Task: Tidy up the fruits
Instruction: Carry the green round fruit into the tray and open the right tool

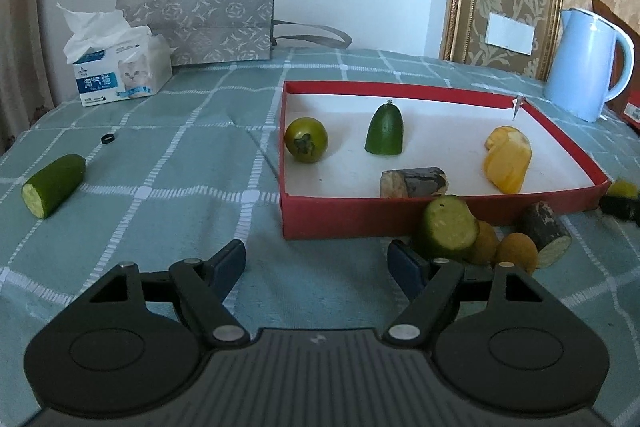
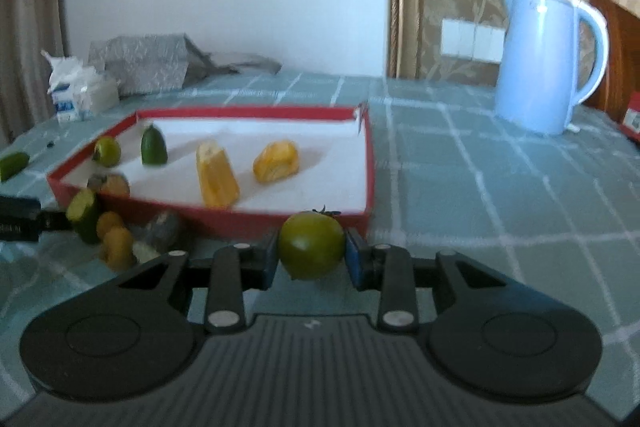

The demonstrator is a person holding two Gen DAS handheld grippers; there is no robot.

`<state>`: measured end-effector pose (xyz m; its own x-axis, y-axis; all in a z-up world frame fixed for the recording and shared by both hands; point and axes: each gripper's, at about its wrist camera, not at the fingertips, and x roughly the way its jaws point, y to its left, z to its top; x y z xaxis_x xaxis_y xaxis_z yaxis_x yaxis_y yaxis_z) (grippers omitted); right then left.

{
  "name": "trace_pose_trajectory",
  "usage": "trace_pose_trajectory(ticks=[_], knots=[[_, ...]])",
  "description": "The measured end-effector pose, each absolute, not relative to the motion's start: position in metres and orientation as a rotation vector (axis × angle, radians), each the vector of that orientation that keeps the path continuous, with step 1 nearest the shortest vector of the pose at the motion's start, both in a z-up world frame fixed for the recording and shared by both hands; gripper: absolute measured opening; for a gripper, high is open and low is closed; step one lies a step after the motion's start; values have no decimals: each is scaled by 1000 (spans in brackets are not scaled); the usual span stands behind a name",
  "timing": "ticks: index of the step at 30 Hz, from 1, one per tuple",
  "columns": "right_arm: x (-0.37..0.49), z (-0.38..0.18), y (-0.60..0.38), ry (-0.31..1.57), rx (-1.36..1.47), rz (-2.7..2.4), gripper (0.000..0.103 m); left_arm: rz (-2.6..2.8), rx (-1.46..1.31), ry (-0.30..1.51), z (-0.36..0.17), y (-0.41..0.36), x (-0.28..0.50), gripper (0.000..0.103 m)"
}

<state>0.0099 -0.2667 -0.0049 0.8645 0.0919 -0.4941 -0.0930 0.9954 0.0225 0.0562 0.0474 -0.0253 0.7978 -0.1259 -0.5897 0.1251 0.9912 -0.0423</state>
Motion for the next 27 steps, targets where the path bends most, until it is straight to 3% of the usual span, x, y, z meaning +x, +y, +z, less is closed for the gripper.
trace_pose_trajectory(ticks=[11, 12, 13, 15, 20, 27], knots=[[83, 11, -262, 517, -54, 72, 32, -147, 9, 633, -26, 46, 57, 80], [89, 8, -261, 518, -49, 68, 35, -149, 13, 633, -26, 45, 57, 80], [94, 4, -260, 526, -52, 66, 59, -151, 18, 633, -26, 44, 57, 80], [95, -1, -259, 520, -52, 50, 92, -151, 24, 633, -27, 43, 57, 80], [63, 8, -257, 404, -52, 32, 99, -166, 15, 630, -26, 43, 56, 80], [28, 2, -255, 426, 14, 76, 103, -178, -13, 622, -24, 47, 53, 80]])
